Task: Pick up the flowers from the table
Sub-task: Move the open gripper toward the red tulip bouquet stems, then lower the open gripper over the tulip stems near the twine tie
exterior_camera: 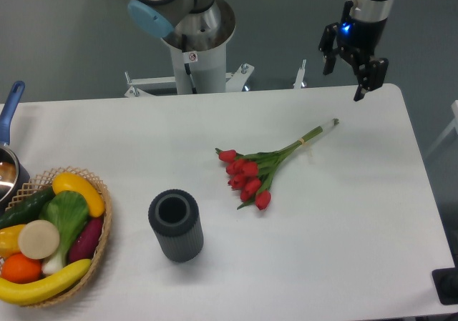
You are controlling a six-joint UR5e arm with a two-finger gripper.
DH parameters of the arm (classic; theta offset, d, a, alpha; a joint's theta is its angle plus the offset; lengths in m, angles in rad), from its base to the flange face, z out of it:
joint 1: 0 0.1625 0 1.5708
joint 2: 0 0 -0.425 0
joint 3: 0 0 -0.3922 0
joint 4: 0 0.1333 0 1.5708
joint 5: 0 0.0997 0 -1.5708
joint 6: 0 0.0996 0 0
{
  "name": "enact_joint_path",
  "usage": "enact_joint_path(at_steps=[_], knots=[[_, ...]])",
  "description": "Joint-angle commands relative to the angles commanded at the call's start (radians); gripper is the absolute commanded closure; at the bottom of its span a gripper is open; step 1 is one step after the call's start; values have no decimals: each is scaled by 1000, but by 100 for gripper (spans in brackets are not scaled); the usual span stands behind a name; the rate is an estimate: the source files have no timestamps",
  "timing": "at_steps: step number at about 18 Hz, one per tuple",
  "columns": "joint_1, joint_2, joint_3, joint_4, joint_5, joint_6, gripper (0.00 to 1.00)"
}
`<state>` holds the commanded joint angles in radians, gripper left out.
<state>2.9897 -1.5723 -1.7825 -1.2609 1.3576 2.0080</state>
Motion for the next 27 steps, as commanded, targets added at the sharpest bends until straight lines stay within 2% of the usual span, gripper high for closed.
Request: enact_joint_path(at_steps=[8, 11, 15, 24, 25, 27], knots=[[-8, 0, -9, 20, 2, 20, 0], [-12, 3, -32, 32, 5, 11, 0], [-23, 8, -69, 83, 3, -124, 0], [-121, -49, -94, 95, 2, -253, 0], [-132, -60, -97, 116, 2, -253, 0], [-146, -74, -135, 199, 5, -255, 0]])
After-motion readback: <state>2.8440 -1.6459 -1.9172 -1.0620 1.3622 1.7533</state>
